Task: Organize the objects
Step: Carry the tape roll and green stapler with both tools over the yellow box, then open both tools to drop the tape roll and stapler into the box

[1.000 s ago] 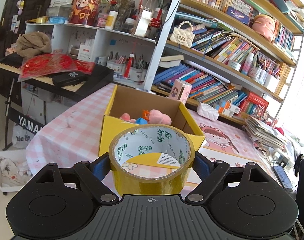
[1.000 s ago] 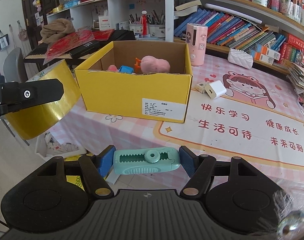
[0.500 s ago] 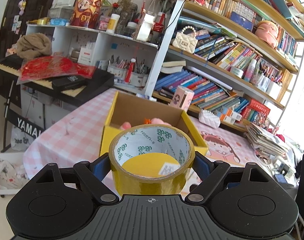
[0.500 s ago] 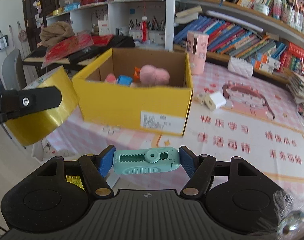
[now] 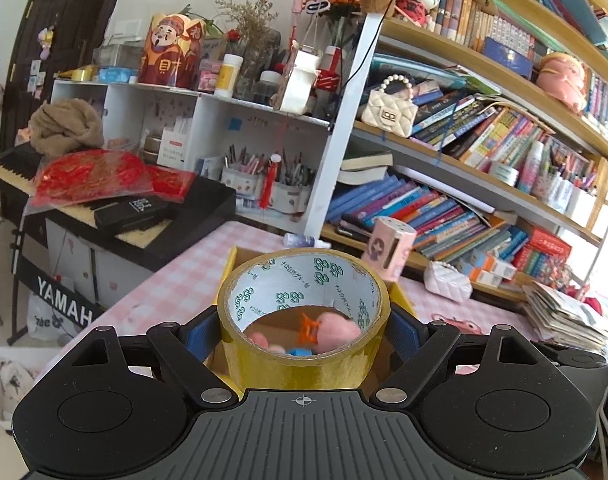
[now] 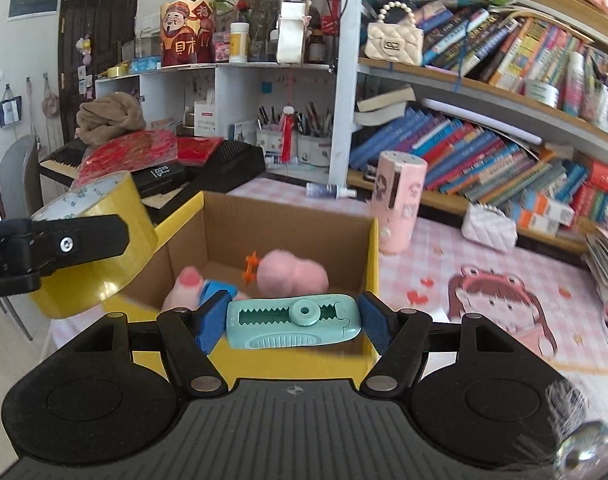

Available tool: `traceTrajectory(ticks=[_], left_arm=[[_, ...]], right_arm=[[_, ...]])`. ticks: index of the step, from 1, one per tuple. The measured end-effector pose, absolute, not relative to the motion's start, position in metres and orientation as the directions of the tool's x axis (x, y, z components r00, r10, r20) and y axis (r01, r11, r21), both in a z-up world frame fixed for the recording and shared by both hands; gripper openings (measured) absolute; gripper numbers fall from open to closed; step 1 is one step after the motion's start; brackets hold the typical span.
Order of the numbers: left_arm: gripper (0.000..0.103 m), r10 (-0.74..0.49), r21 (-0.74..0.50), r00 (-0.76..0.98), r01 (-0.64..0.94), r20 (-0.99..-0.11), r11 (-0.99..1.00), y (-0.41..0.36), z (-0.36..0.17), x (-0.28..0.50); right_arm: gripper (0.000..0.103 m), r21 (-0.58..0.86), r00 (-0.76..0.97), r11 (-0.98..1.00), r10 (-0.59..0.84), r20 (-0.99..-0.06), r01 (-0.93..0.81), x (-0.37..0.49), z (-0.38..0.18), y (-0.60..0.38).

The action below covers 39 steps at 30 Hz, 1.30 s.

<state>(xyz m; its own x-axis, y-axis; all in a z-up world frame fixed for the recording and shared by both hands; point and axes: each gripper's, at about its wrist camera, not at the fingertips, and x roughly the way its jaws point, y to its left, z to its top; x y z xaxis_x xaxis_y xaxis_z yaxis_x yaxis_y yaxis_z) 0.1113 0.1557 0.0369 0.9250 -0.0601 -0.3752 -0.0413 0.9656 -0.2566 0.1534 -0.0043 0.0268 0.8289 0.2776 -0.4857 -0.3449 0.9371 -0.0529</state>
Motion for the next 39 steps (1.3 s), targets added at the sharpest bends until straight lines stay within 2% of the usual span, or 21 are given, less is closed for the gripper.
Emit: traceTrajectory(ticks=[11, 20, 25, 32, 39], left_arm=[[0.086, 0.0, -0.207, 0.884, -0.109, -0.468, 0.972, 0.146, 0.015, 0.175], [0.087, 0.023, -0.157, 0.841, -0.128, -0.54, 0.979, 0.133, -0.007, 0.202], [0.087, 0.039, -0.136, 0.818, -0.143, -0.574, 0.98, 0.126, -0.016, 0.212], [0.087, 0.065, -0.104, 0.809, -0.154, -0.584, 0.983, 0.117, -0.018, 0.22], [0.087, 0.101, -0.061, 0.799, -0.17, -0.593, 0.984, 0.111, -0.021, 0.23]], right_arm=[[0.067, -0.102, 0.787, 0.903, 0.302, -0.538, -0.416, 0.226, 0.0, 0.004], [0.067, -0.104, 0.723, 0.869, 0.33, -0.606, -0.484, 0.252, -0.025, 0.007], [0.067, -0.101, 0.68, 0.819, 0.392, -0.619, -0.564, 0.257, -0.029, 0.009], [0.067, -0.086, 0.602, 0.743, 0.462, -0.651, -0.664, 0.275, -0.029, 0.002], [0.067, -0.112, 0.563, 0.697, 0.462, -0.685, -0.708, 0.29, -0.029, 0.003]])
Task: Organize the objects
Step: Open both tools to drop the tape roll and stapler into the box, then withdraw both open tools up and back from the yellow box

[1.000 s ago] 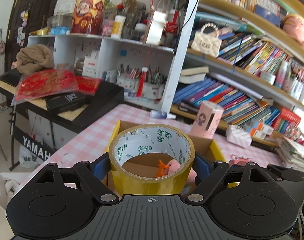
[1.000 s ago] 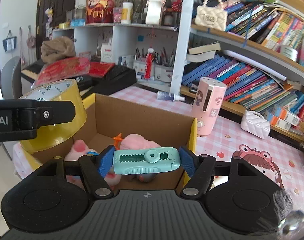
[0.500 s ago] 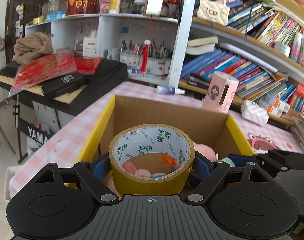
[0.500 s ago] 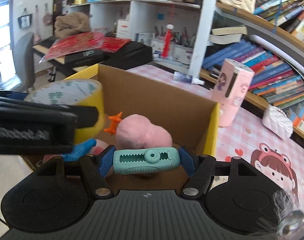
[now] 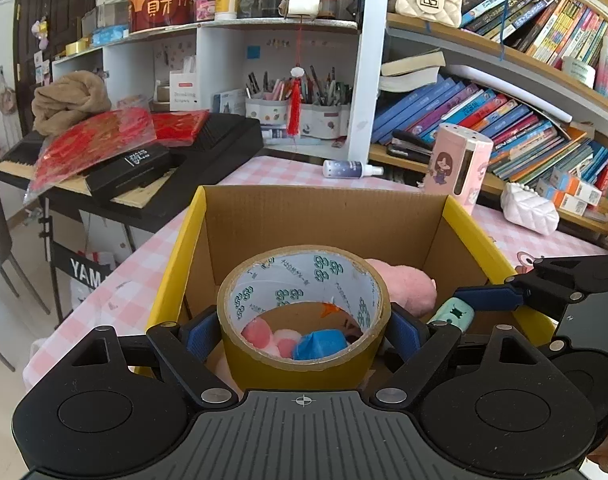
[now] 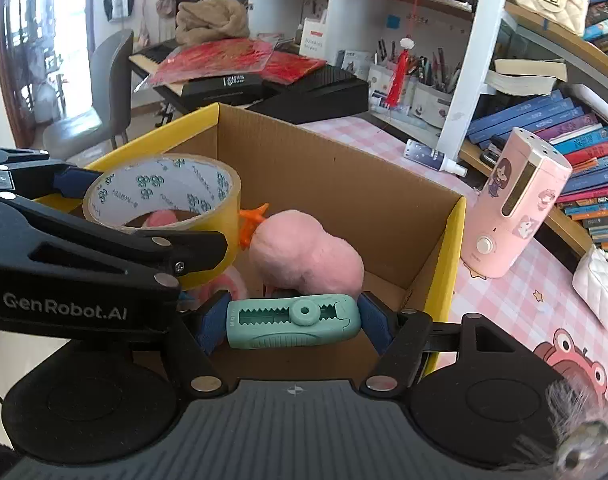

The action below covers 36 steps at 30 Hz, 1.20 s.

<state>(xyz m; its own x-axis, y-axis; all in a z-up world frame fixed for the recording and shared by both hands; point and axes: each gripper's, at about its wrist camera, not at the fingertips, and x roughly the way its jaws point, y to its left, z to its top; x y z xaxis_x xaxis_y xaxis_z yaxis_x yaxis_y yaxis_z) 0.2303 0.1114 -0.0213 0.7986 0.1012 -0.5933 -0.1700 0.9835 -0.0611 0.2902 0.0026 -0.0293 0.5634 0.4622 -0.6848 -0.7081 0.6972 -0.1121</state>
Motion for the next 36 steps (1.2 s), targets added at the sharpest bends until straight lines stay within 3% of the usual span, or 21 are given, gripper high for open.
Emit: traceTrajectory(ticks=[14, 18, 27, 36], left_arm=[[0.088, 0.1, -0.088, 0.799, -0.187, -0.593, 0.978, 0.111, -0.018, 0.228], [0.098, 0.082, -0.125, 0.864, -0.164, -0.498, 0.978, 0.109, -0.006, 0.21], [0.1, 0.072, -0.14, 0.928, -0.131, -0.365, 0.981, 0.104, 0.025, 0.171], [0.1, 0.089, -0.137, 0.92, -0.152, -0.382, 0.979, 0.108, 0.025, 0.136]], right_arm=[[0.07, -0.132, 0.59, 0.706, 0.457, -0.665, -0.696, 0.286, -0.03, 0.002], [0.077, -0.124, 0.618, 0.731, 0.458, -0.639, -0.671, 0.283, -0.025, -0.003], [0.082, -0.117, 0.734, 0.829, 0.409, -0.542, -0.548, 0.254, 0.001, -0.027], [0.084, -0.086, 0.811, 0.914, 0.306, -0.498, -0.397, 0.215, 0.01, -0.048]])
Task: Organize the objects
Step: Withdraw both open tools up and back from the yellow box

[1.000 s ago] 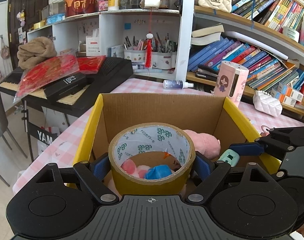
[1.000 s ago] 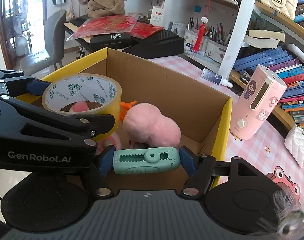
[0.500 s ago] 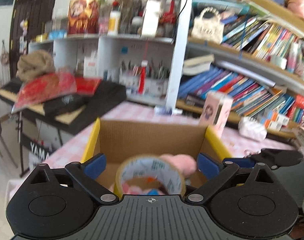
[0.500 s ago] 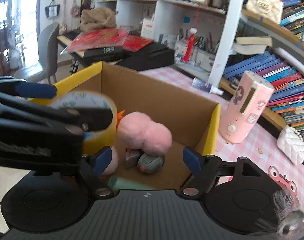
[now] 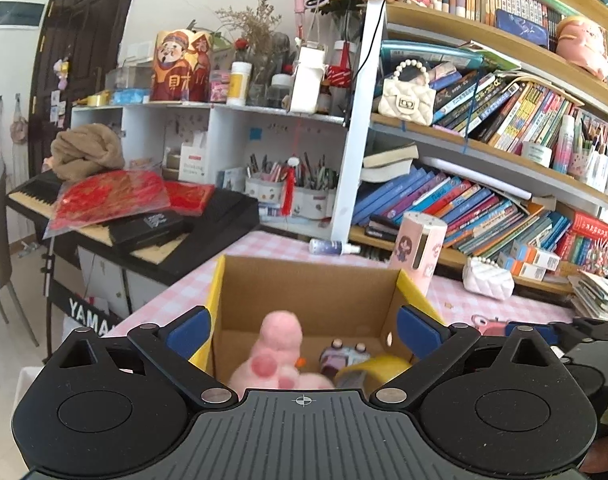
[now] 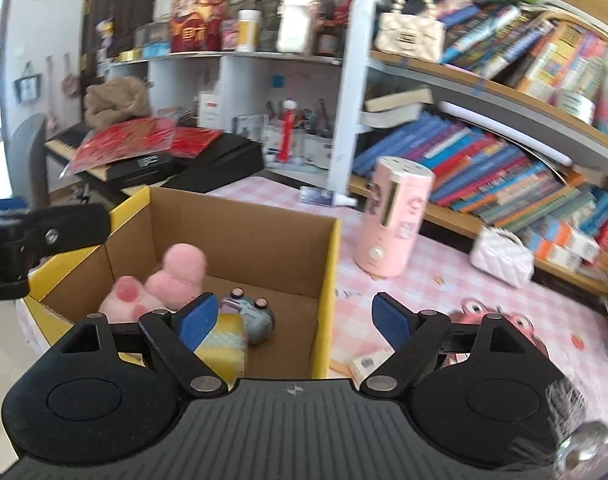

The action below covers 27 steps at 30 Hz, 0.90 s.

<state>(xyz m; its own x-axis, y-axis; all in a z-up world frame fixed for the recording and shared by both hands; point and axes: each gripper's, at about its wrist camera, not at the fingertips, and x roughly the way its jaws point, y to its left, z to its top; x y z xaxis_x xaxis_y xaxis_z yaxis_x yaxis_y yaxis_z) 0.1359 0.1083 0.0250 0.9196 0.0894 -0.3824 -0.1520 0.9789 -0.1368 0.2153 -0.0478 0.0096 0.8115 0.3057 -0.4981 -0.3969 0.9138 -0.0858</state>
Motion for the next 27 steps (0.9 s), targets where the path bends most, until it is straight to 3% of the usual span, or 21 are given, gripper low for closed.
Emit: traceTrajectory(ticks=[10, 27], left_arm=[[0.1, 0.084, -0.117, 0.878, -0.157, -0.471, 0.981, 0.106, 0.007, 0.098], [0.1, 0.062, -0.076, 0.834, -0.123, -0.548, 0.989, 0.097, -0.004, 0.03]], right_arm=[[0.087, -0.095, 0.791, 0.944, 0.207, -0.576, -0.316, 0.167, -0.008, -0.049], [0.088, -0.083, 0.771, 0.959, 0.164, -0.616, -0.27, 0.083, -0.021, -0.06]])
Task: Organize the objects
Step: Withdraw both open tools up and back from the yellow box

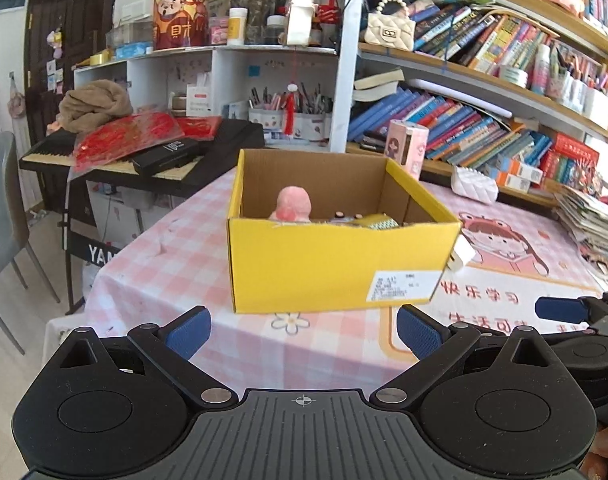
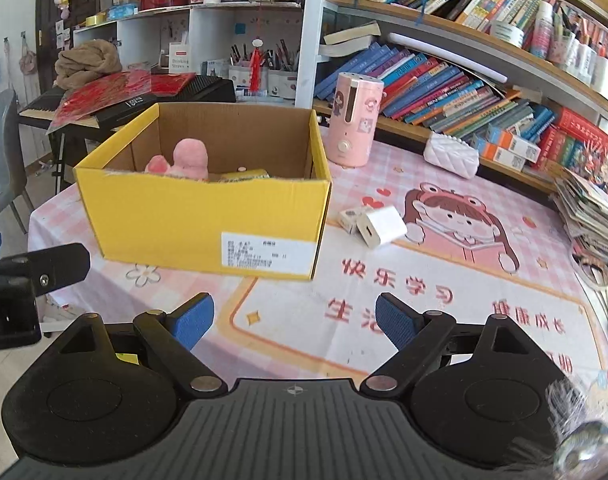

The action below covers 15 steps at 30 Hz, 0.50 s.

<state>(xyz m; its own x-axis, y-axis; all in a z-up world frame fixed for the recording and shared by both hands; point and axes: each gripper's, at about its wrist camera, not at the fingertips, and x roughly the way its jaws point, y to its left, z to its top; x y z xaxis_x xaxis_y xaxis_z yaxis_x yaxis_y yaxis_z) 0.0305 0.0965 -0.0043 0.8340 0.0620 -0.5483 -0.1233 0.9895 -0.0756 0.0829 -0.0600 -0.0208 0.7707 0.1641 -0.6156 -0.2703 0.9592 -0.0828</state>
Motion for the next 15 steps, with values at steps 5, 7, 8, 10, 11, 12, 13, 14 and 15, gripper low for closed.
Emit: traceTrajectory(ticks=[5, 7, 8, 10, 11, 12, 13, 14, 15], left_arm=[[0.1, 0.066, -0.071, 0.825, -0.127, -0.561, 0.989, 0.097, -0.006, 0.018], [0.1, 0.064, -0.072, 0.822, -0.127, -0.565, 0.989, 0.097, -0.007, 0.014], [0.1, 0.062, -0.073, 0.821, -0.125, -0.568, 0.989, 0.096, -0.008, 0.012], [0.1, 0.056, -0.074, 0.818, -0.119, -0.573, 0.99, 0.095, -0.009, 0.009], [0.1, 0.051, -0.075, 0.816, -0.115, -0.576, 0.991, 0.095, -0.01, 0.008], [0.1, 0.046, -0.075, 0.814, -0.11, -0.579, 0.991, 0.093, -0.01, 0.007], [0.1, 0.041, -0.076, 0.813, -0.104, -0.581, 0.992, 0.092, -0.011, 0.007], [0.1, 0.035, -0.077, 0.811, -0.099, -0.583, 0.992, 0.091, -0.011, 0.007], [0.1, 0.029, -0.078, 0.81, -0.092, -0.586, 0.993, 0.09, -0.012, 0.007]], right_arm=[[0.088, -0.079, 0.77, 0.96, 0.163, -0.617, -0.267, 0.067, -0.022, -0.061], [0.088, -0.079, 0.768, 0.961, 0.161, -0.62, -0.265, 0.06, -0.024, -0.061], [0.088, -0.079, 0.767, 0.961, 0.159, -0.621, -0.264, 0.057, -0.024, -0.062], [0.088, -0.079, 0.765, 0.963, 0.155, -0.625, -0.259, 0.052, -0.026, -0.063], [0.088, -0.079, 0.763, 0.963, 0.151, -0.628, -0.256, 0.05, -0.027, -0.064], [0.088, -0.079, 0.762, 0.965, 0.147, -0.631, -0.252, 0.047, -0.028, -0.065], [0.088, -0.079, 0.76, 0.966, 0.142, -0.634, -0.246, 0.046, -0.028, -0.066], [0.088, -0.079, 0.76, 0.967, 0.137, -0.636, -0.24, 0.044, -0.028, -0.067], [0.088, -0.08, 0.76, 0.969, 0.131, -0.636, -0.234, 0.043, -0.028, -0.069]])
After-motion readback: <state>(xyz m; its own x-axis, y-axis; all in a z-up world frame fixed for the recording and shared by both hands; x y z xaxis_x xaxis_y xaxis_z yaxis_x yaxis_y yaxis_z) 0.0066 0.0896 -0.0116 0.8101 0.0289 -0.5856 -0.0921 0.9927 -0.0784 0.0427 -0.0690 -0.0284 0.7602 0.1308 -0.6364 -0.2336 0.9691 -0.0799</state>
